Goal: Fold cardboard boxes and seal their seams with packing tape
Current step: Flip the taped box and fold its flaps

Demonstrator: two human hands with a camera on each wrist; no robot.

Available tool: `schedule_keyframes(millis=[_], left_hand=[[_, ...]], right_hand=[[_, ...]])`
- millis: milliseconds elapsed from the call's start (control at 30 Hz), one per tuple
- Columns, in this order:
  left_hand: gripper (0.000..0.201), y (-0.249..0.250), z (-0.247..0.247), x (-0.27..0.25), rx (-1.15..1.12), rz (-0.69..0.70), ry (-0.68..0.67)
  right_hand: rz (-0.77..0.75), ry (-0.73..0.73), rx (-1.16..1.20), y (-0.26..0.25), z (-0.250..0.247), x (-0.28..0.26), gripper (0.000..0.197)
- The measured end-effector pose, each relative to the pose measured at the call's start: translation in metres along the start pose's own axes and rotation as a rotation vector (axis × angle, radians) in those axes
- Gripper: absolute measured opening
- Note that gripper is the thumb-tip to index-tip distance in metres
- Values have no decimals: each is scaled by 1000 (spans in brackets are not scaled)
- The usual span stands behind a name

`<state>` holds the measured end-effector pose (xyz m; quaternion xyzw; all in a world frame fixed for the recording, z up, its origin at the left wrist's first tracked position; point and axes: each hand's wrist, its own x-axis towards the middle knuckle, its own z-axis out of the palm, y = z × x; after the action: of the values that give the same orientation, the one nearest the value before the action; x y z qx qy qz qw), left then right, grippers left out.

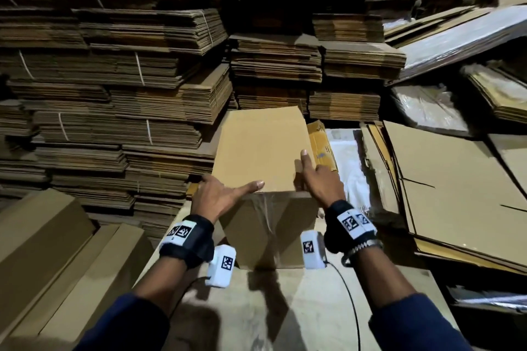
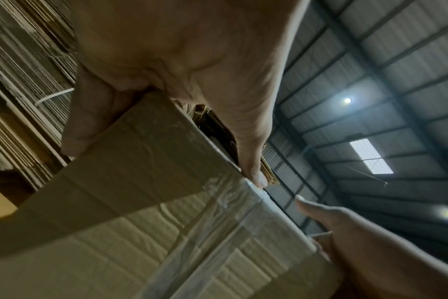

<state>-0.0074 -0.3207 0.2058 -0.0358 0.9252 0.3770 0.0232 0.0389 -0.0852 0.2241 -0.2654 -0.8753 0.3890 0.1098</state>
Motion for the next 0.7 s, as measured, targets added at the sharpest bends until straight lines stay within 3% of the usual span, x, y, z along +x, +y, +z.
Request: schedule_keyframes(millis=[100, 267, 333, 400, 533, 700], left_hand=[[152, 5, 5, -5, 50, 53, -26], [125, 11, 4, -22, 113, 123, -67], [112, 7, 3, -27, 104, 143, -82], [116, -2, 4, -30, 103, 171, -81], [135, -30, 6, -45, 89, 181, -25], [116, -83, 19, -85, -58, 217, -21]], right_hand=[[104, -71, 50, 9, -15, -1, 112], [85, -29, 189, 33, -16, -19, 79], [71, -9, 217, 44, -13, -27, 94], [41, 11, 238, 54, -9, -35, 95], [-67, 28, 239, 69, -1, -65, 76], [-153, 51, 358, 102, 28, -99, 68]])
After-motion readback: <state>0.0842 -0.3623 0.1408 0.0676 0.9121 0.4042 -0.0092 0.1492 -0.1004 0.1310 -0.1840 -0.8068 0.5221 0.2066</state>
